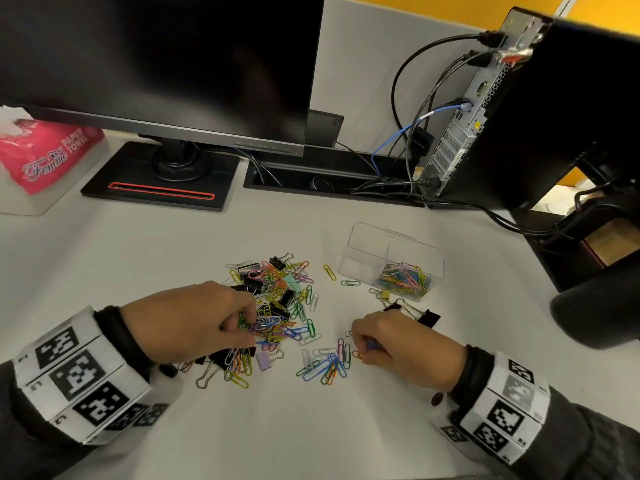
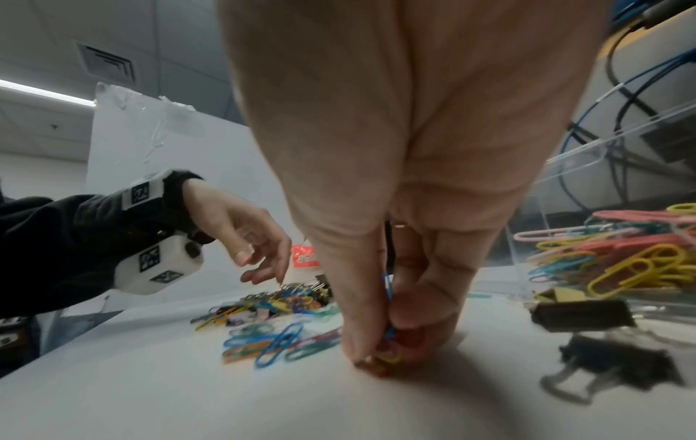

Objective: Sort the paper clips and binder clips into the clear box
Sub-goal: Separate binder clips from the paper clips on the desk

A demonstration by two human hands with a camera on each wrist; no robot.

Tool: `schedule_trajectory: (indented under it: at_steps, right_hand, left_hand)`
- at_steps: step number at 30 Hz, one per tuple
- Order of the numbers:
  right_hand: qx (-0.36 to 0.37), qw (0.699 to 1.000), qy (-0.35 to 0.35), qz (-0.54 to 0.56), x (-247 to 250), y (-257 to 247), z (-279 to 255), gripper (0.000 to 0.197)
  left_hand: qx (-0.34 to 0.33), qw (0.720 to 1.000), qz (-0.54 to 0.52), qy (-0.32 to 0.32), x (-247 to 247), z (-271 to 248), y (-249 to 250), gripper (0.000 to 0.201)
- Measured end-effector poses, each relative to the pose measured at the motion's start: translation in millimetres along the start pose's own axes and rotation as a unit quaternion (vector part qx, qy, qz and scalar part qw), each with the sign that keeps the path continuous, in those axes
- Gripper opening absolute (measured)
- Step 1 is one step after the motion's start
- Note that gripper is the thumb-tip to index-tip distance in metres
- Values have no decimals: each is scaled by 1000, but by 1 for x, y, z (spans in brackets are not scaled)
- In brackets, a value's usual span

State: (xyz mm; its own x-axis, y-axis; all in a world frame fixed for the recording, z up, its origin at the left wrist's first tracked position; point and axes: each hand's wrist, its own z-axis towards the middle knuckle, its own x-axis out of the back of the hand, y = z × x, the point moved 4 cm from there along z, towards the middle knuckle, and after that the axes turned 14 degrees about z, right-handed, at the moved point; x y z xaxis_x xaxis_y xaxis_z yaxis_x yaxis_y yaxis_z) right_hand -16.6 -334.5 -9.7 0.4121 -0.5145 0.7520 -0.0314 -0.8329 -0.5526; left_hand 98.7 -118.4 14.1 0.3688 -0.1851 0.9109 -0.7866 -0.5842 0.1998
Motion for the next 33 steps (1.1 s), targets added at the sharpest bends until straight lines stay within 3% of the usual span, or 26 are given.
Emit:
schedule_trajectory:
  at_steps: [3, 5, 9, 11, 14, 18, 21, 25, 29, 33]
  right_hand:
    - [10, 999, 47, 20, 21, 2, -4, 19]
    - [22, 993, 115, 26, 47, 2, -8, 16]
    - [54, 942, 330, -41, 103, 3, -21, 10]
    - [46, 926, 367, -69, 114, 8, -20, 10]
    - [-13, 943, 319, -91, 108, 15, -10, 26]
    - [75, 947, 302, -74, 88, -14, 0, 32]
    - [101, 978, 172, -60, 56, -28, 23, 35]
    - [-13, 996, 7, -86, 25, -15, 51, 53]
    - [-36, 990, -20, -133, 16, -10, 50, 58]
    - [-43, 991, -48, -114, 2, -10, 25, 61]
  left_hand:
    - [3, 1000, 2, 2, 0, -1, -1, 25]
    - [5, 1000, -2, 2, -1, 0, -2, 24]
    - [3, 1000, 0, -3, -2, 0, -2, 24]
    - [2, 1000, -2, -6, -2, 0, -2, 24]
    - [3, 1000, -2, -2, -1, 0, -2, 25]
    - [3, 1000, -6, 7, -1, 0, -3, 24]
    - [2, 1000, -6, 2, -3, 1, -1, 24]
    - [-4, 1000, -7, 3, 0, -1, 3, 23]
    - [-2, 1000, 5, 7, 1, -2, 1, 25]
    - [-2, 1000, 4, -2, -2, -1, -1, 27]
